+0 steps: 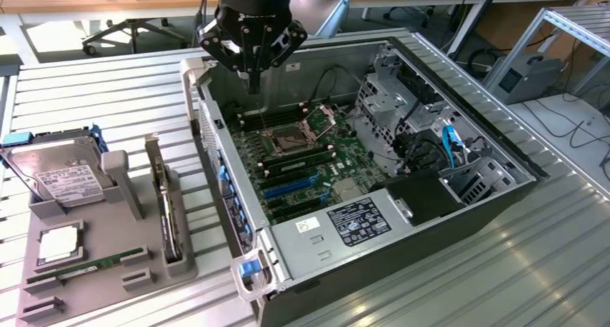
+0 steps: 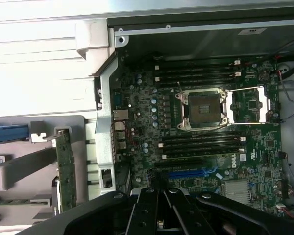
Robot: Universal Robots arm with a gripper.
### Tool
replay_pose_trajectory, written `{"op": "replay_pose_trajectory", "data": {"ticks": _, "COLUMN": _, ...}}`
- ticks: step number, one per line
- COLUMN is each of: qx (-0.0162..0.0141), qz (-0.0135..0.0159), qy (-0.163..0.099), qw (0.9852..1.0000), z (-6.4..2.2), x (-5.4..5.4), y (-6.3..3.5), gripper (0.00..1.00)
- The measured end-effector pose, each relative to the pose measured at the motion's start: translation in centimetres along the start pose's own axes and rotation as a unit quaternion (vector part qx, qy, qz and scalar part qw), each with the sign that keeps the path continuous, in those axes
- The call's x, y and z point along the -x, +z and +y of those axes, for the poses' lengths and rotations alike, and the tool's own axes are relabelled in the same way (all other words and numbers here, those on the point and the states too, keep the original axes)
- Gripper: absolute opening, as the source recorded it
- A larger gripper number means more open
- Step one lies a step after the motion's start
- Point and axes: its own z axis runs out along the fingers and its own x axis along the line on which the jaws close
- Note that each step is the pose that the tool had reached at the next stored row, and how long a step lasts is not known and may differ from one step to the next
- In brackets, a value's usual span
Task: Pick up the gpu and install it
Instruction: 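Reach for the gpu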
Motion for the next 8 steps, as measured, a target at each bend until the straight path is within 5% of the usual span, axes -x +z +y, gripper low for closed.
{"op": "replay_pose_trajectory", "data": {"ticks": 8, "qx": 0.0, "qz": 0.0, "qy": 0.0, "qw": 1.0, "z": -0.02, "x": -0.26, "y": -0.01, "gripper": 0.11}}
